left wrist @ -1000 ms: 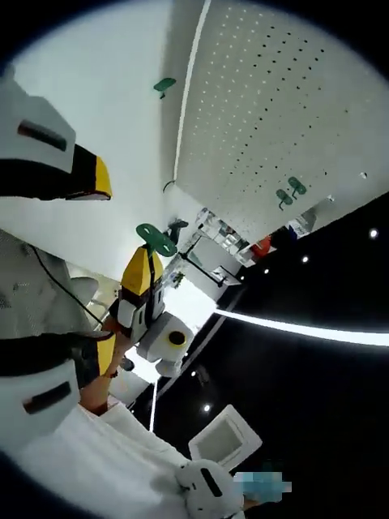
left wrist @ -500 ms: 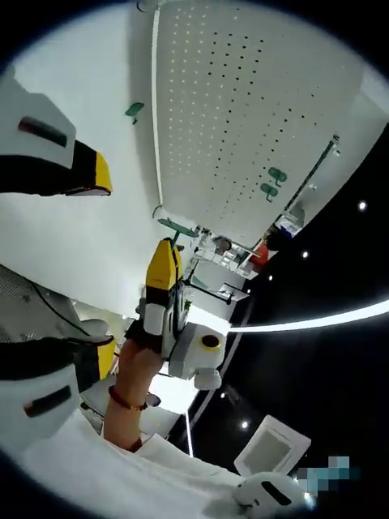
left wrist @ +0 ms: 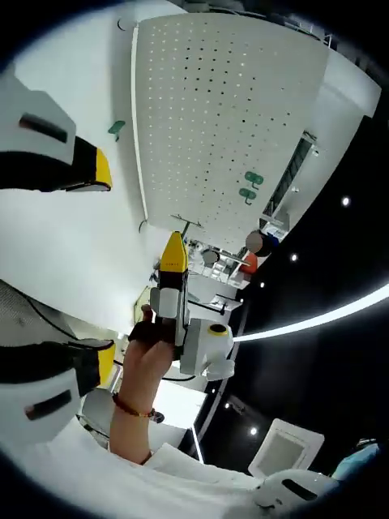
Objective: Insert the hook assembly into the mounting plate slot until the hook locks in place.
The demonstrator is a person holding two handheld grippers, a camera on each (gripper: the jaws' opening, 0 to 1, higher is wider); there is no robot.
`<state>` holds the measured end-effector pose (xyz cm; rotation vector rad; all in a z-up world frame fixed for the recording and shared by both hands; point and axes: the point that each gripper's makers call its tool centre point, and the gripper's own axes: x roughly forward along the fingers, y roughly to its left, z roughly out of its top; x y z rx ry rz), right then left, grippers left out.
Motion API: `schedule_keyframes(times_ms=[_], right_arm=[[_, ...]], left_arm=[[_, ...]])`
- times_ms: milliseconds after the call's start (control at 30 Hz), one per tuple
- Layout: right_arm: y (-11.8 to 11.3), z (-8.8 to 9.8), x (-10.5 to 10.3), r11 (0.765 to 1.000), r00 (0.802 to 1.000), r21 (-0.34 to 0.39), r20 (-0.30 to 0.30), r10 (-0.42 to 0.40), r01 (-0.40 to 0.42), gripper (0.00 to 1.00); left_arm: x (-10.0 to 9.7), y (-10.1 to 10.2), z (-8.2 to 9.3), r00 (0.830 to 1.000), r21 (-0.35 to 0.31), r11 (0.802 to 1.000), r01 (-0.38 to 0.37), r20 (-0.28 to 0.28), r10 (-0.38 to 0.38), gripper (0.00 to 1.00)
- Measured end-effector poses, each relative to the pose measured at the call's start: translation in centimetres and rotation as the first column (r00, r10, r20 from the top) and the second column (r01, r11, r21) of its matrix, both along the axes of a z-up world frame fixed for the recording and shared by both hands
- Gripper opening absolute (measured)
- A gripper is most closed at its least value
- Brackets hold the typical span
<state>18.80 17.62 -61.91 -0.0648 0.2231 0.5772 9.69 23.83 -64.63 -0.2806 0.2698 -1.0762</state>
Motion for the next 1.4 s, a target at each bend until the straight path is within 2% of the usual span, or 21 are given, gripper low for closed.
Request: schedule_keyframes(times_ms=[133,233,500,833,1000,1100,1400], right_arm=[[-0.4,0.7,0.9,0.999,0.999,0.013,0.003,-0.036,0.036,0.01],[-0.5,1.0,1.4,0.999,0.999,0.018,0.003,-0.051,0.051,0.01],[-0.5,1.6,2.6,0.995,0.996,0.031,-0.001,-0.093,0.093,0.01],[-0.7,3.0,4.5,0.986,0.988,0.068,0.001,-0.152,0.152,0.01],[-0.6,3.2,5.2,0.982,0.985,0.08,-0.001,-0.17,0.17,0.01],[-0.6,3.3,5.8,0.98,0.983,0.081,-0.009,-0.183,0.183,0.01],[-0.5,4.2,7.5,0.97,0.976,0.104,-0.016,-0.219,0.22,0.01]], left_arm=[[0.5,0.5,0.0,0.998,0.024,0.999,-0.04,0.044,0.039,0.8],[0.6,0.8,-0.3,0.998,0.031,0.998,-0.054,0.035,0.053,0.81],[1.0,1.9,0.1,0.989,0.067,0.991,-0.111,0.108,0.104,0.87],[0.9,2.6,-0.5,0.985,0.078,0.987,-0.14,0.117,0.13,0.9],[1.0,3.2,-1.0,0.975,0.131,0.977,-0.167,0.168,0.145,0.92],[0.9,3.3,-0.5,0.971,0.105,0.98,-0.17,0.186,0.149,0.95],[0.5,3.1,-0.8,0.974,0.108,0.982,-0.157,0.184,0.135,0.94]])
